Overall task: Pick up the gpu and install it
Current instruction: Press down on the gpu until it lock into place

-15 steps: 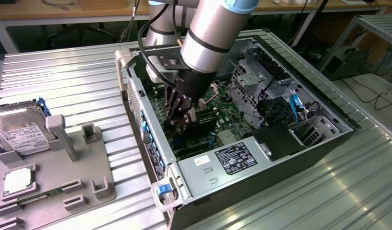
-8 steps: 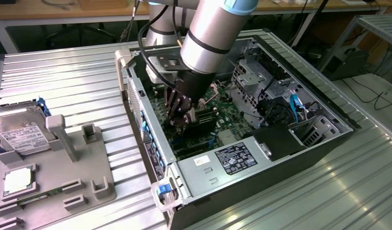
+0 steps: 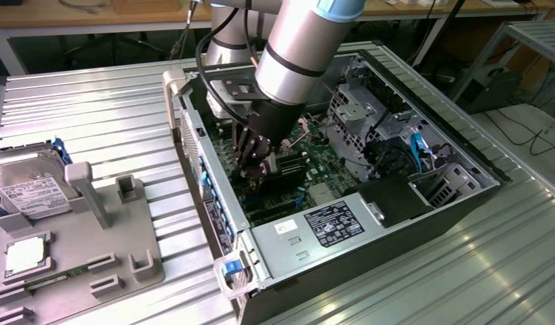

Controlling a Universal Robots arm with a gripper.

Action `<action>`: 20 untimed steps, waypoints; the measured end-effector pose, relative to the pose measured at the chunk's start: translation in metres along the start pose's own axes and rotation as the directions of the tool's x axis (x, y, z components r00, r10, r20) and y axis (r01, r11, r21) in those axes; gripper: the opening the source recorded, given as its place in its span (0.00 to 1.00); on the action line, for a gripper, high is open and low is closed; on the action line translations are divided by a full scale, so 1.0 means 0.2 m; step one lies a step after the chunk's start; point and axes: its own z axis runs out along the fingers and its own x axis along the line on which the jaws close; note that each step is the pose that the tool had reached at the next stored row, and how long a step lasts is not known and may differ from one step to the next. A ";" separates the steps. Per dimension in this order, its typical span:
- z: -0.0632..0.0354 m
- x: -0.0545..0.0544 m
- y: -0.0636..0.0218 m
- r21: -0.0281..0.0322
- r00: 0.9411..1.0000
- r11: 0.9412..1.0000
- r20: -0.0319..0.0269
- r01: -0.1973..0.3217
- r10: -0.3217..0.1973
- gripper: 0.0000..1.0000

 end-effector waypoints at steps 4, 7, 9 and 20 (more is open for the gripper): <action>-0.056 0.00 0.014 0.000 1.000 1.000 -0.001 0.000 0.000 0.11; -0.069 0.00 0.018 0.000 1.000 1.000 -0.001 0.000 0.000 0.11; -0.069 0.00 0.018 0.000 1.000 1.000 -0.001 0.000 0.000 0.11; -0.069 0.00 0.018 0.000 1.000 1.000 -0.002 0.000 0.000 0.11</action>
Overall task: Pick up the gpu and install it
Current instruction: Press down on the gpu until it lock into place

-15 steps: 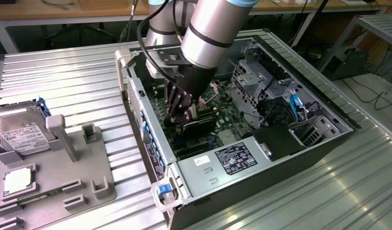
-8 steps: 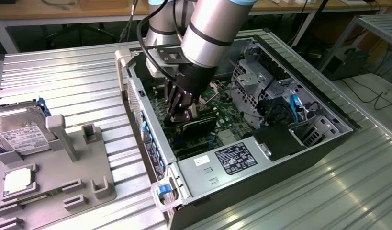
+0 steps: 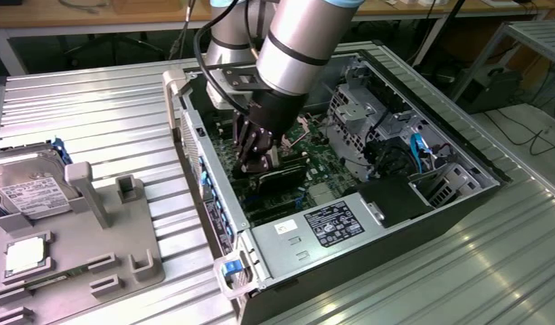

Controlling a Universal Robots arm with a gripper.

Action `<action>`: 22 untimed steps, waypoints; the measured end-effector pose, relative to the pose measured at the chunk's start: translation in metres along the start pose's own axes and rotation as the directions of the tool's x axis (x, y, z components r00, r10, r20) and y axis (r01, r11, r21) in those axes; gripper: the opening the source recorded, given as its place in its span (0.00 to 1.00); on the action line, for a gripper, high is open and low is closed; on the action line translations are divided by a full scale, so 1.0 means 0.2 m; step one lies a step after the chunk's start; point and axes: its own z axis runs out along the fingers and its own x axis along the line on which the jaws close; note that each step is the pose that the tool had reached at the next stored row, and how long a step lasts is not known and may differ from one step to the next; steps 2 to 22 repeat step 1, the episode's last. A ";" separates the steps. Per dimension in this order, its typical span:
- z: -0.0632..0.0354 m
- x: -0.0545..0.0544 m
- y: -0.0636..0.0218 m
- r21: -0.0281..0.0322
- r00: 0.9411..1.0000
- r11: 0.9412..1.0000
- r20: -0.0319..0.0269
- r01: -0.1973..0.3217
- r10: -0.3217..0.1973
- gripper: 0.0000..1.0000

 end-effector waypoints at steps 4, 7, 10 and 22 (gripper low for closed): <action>0.000 0.00 0.000 0.000 1.000 1.000 0.000 0.000 0.000 0.11; 0.000 0.00 0.000 0.000 1.000 1.000 0.000 0.000 0.000 0.11; 0.000 0.00 0.000 0.000 1.000 1.000 0.000 0.000 0.000 0.11; 0.000 0.00 0.000 0.000 1.000 1.000 0.000 0.000 0.000 0.11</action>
